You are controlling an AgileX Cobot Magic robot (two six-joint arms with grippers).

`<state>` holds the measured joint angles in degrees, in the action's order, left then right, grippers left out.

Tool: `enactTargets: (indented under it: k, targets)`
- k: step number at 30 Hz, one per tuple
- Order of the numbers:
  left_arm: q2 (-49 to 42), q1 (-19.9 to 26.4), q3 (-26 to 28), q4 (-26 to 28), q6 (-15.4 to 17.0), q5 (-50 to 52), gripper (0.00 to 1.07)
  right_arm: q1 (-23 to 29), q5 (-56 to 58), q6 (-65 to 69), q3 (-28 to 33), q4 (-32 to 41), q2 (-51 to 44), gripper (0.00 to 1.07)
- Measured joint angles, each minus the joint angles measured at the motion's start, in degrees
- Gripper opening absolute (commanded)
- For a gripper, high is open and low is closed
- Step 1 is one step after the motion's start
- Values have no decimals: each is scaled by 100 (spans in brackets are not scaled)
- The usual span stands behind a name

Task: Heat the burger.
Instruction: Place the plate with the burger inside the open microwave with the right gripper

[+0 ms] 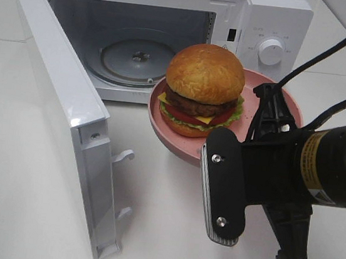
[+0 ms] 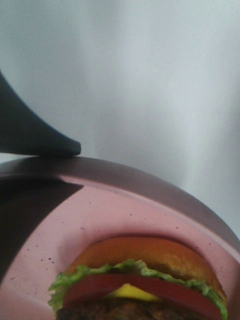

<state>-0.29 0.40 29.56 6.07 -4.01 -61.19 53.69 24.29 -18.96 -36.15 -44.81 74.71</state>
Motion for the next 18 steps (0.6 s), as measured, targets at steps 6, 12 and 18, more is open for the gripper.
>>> enactTargets:
  k: [6, 12, 18]
  targets:
    - [0, 0, 0, 0, 0, 0, 100, -441, -315, -877, 0, 493, 0, 3]
    - [0, 0, 0, 0, 0, 0, 100, -934, -453, -2280, 0, 1398, 0, 3]
    - [0, 0, 0, 0, 0, 0, 100, -1232, -556, -4062, 0, 2286, 0, 3]
